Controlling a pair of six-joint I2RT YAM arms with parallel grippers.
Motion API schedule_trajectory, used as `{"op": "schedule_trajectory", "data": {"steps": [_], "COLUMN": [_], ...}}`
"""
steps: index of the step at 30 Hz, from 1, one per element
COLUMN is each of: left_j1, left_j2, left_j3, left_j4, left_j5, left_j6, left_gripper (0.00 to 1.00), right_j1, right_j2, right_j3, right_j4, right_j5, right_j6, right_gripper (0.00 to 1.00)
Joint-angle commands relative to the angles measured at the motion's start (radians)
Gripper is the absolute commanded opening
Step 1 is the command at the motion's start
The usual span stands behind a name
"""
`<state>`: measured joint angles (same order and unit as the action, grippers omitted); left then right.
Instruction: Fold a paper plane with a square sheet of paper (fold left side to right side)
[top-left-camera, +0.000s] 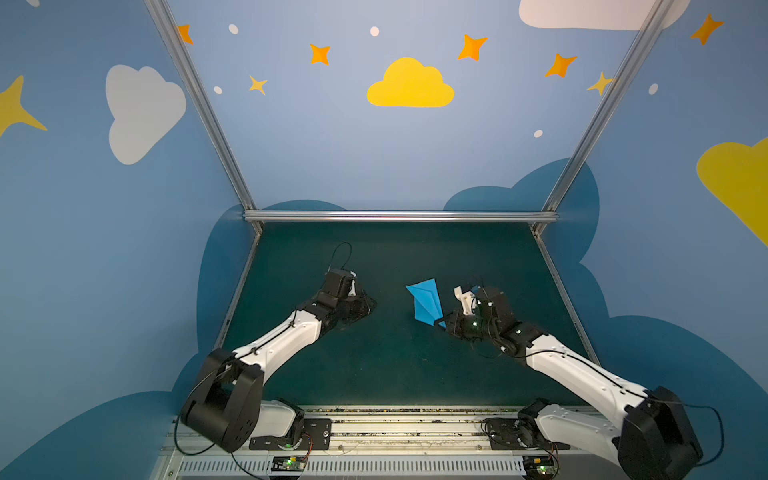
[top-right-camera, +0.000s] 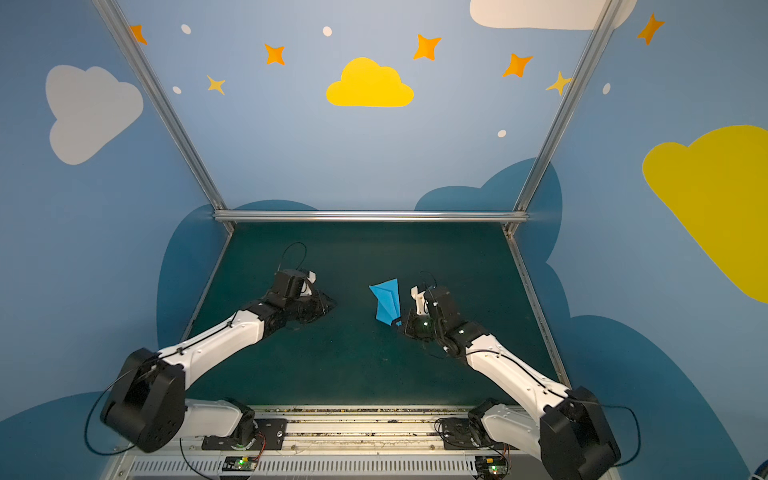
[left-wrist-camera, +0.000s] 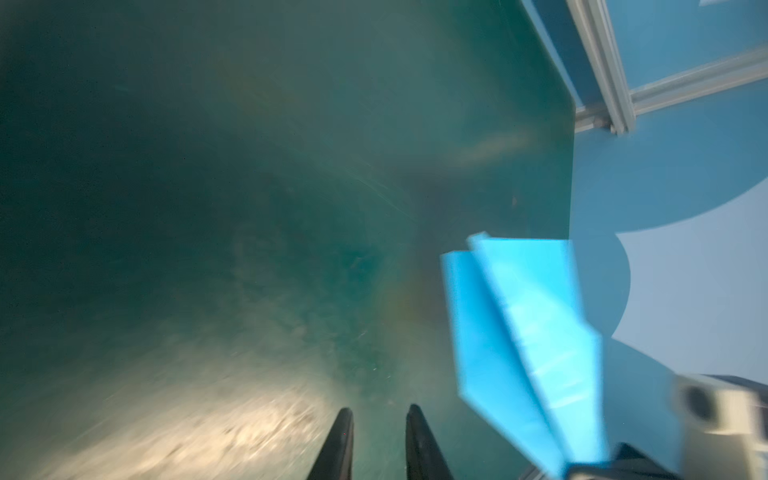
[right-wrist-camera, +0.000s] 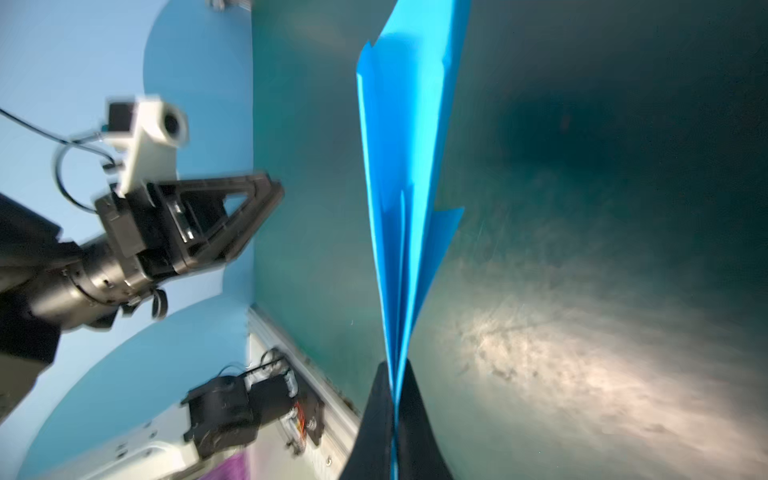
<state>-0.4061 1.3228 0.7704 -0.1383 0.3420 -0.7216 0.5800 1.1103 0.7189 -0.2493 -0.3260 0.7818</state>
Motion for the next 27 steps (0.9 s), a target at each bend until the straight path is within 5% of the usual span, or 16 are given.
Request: {"op": "schedule_trajectory", "data": {"steps": [1,6,13,19,24,27], "left_j1": [0.021,0.076,0.147,0.186,0.215,0.234], "left_j2": [-0.074,-0.167,-0.197,-0.191,-0.213,-0.227], "left_j3": [-0.043,-0.091,-0.094,-0.073,-0.061,-0.062], "left_j4": [-0.153,-0.235,-0.284,-0.295,-0.322,-0.338], "left_j5": [-0.067,-0.123,-0.119,-0.098,-0.083,-0.067], "left_j6": [-0.012,-0.008,0.023,0.032,0.043,0.052], "left_gripper": [0.28,0.41,0.63,0.78,0.81,0.82], "right_j1": [-0.007,0.004,0.124,0.285,0.446,0.533], "right_j2": [0.004,0.125,0.305,0.541,0.737,0.808], "right_j3": [0.133,0.323,0.455,0.509,0.608,0.7], "right_j4": [-0.472,-0.752,-0.989,-1.138,-1.128,-1.061], "right_j5": [0.263,0.587,0.916,1.052,0.99,0.884], "right_j6": [-0.247,-0.416,-0.391,-0.239,-0.171,-0.186], "right_gripper": [0.0,0.0,0.0,0.0,0.0,0.38]}}
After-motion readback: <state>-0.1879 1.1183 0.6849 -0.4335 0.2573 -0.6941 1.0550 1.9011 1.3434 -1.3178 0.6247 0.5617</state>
